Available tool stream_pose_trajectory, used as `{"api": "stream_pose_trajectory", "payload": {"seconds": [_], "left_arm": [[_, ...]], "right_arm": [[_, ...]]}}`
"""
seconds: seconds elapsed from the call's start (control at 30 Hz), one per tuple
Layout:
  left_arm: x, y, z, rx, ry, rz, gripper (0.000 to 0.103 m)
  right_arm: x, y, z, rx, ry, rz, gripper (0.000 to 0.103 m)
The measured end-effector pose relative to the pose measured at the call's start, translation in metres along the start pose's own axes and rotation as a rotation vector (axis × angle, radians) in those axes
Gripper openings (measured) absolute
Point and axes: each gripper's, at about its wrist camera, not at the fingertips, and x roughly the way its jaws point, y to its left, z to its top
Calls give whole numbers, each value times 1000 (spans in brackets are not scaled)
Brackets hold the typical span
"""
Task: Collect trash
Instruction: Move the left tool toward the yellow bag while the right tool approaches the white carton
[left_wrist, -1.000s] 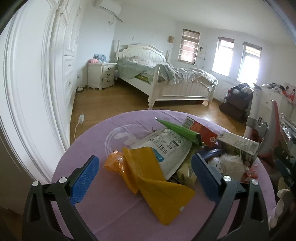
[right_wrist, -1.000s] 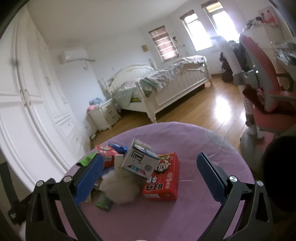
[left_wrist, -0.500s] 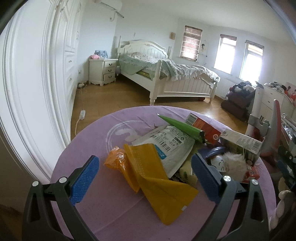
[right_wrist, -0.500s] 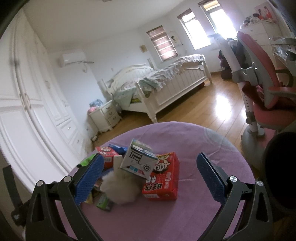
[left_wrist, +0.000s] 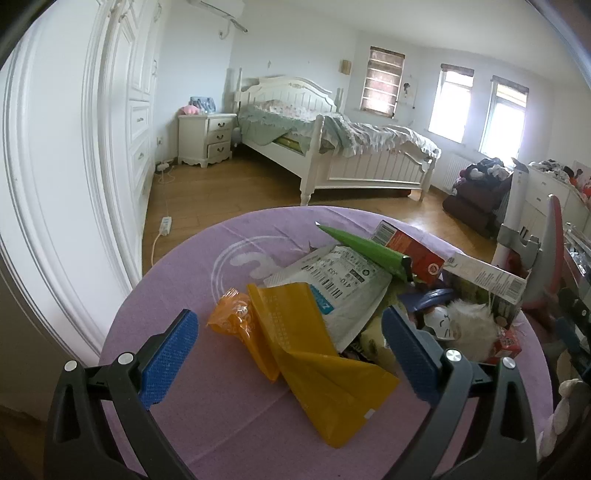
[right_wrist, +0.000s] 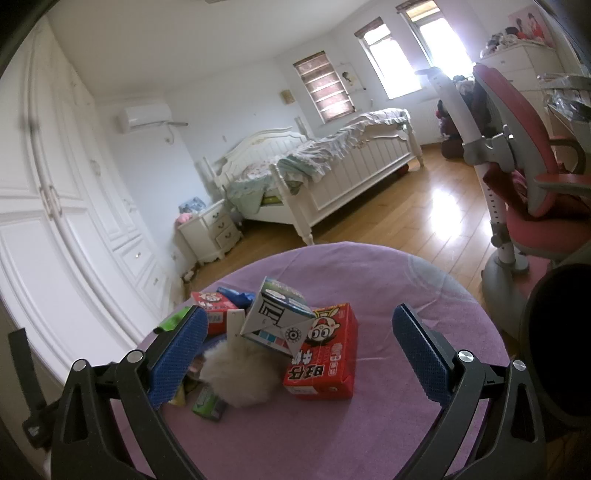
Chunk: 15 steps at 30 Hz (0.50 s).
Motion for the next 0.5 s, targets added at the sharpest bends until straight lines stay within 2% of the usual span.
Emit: {"api": "stream_pose_trajectory", "payload": {"seconds": [0.5], "left_arm": [[3, 0, -1, 7, 6, 8, 98]], "right_arm": [[0, 0, -1, 0, 0, 1, 99]]}}
